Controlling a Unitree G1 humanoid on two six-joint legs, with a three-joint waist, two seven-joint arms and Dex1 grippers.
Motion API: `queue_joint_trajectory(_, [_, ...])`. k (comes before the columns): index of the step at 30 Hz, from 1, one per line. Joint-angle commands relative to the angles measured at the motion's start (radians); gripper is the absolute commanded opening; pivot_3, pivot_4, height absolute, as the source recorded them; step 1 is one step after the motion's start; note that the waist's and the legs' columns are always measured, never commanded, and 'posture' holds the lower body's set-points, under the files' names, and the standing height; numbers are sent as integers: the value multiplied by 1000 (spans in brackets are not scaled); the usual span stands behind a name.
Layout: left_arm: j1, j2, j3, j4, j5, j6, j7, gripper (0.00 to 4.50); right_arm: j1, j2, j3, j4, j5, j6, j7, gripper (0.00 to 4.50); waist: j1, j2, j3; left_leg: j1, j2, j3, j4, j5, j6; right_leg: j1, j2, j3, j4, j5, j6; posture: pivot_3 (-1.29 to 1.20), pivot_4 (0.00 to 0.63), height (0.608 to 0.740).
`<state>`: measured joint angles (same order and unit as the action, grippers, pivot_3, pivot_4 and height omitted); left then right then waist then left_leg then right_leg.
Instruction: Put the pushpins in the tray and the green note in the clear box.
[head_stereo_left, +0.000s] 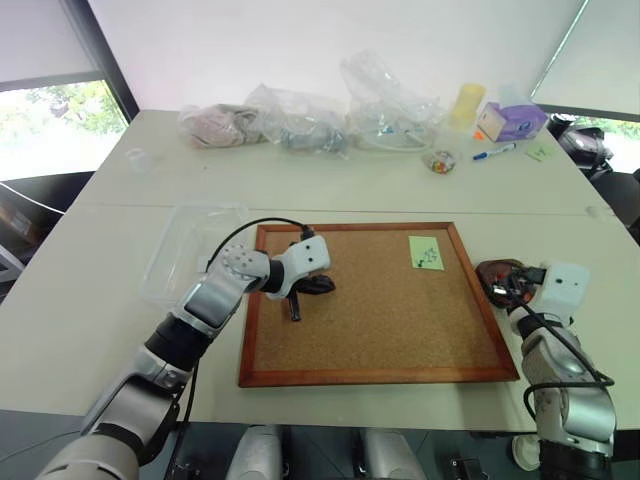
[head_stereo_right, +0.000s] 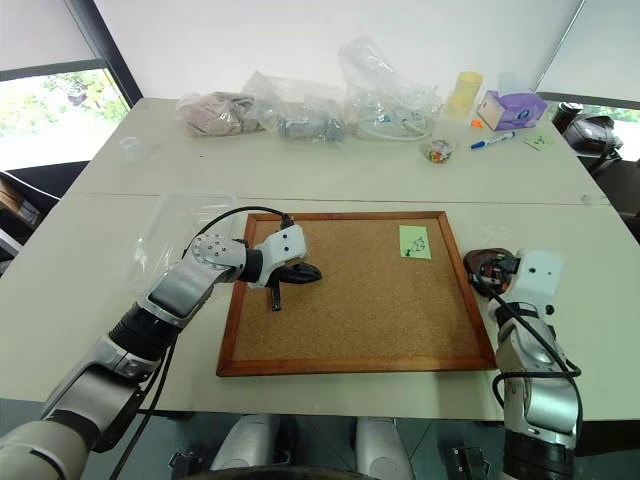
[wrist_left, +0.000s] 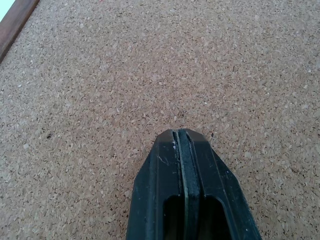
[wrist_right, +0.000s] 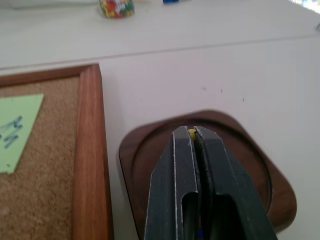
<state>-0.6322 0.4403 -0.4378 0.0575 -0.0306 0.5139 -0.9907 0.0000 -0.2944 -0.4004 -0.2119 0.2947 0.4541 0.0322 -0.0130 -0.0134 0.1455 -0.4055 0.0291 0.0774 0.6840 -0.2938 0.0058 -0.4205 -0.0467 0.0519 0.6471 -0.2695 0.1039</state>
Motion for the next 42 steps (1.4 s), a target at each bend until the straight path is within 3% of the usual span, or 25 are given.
queue_joint_trajectory(1, [14, 6, -28, 31, 35, 11, 7, 0, -16, -11, -17, -1, 0, 6, -2, 30, 0, 0, 0, 0, 0, 0, 0, 0, 0, 0, 0, 0, 0, 0, 0, 0, 150, 737])
queue_joint_trajectory(3, [15, 6, -27, 31, 35, 12, 8, 0, -18, -12, -18, 4, -3, 3, -1, 30, 0, 0, 0, 0, 0, 0, 0, 0, 0, 0, 0, 0, 0, 0, 0, 0, 150, 737])
queue_joint_trajectory(6, [16, 5, -25, 28, 34, 14, 10, 0, -26, -15, -25, 21, -8, 2, -8, 913, 0, 0, 0, 0, 0, 0, 0, 0, 0, 0, 0, 0, 0, 0, 0, 0, 150, 737])
queue_joint_trajectory(13, [16, 3, -19, 25, 31, 19, 15, 0, -30, -13, -38, 25, -10, 13, -24, 4392, 0, 0, 0, 0, 0, 0, 0, 0, 0, 0, 0, 0, 0, 0, 0, 0, 150, 737])
queue_joint_trajectory(21, [13, -2, -18, 31, 30, 14, 17, 0, -51, -1, -79, 18, 42, 29, -33, 4478, 1, 0, 0, 0, 0, 0, 0, 0, 0, 0, 0, 0, 0, 0, 0, 0, 150, 737])
queue_joint_trajectory(25, [13, -3, -17, 32, 30, 12, 18, 0, -49, -9, -77, -21, 46, -62, 16, 4478, 1, 0, 0, 0, 0, 0, 0, 0, 0, 0, 0, 0, 0, 0, 0, 0, 150, 737])
queue_joint_trajectory(28, [15, -2, -16, 32, 30, 11, 18, 0, -46, -27, -34, -65, 29, -122, 70, 4478, 1, 0, 0, 0, 0, 0, 0, 0, 0, 0, 0, 0, 0, 0, 0, 0, 150, 737])
queue_joint_trajectory(33, [13, 0, -16, 34, 31, 8, 15, 0, -57, -56, 128, -129, 56, -60, 204, 4478, 0, 0, 0, 0, 0, 0, 0, 0, 0, 0, 0, 0, 0, 0, 0, 0, 150, 737])
queue_joint_trajectory(42, [13, 1, -14, 33, 31, 10, 17, 0, -87, -2, 264, -6, 41, -40, 256, 4478, 3, 0, 0, 0, 0, -1, 0, 0, 0, 1, 0, 0, 0, 0, 0, 0, 150, 737])
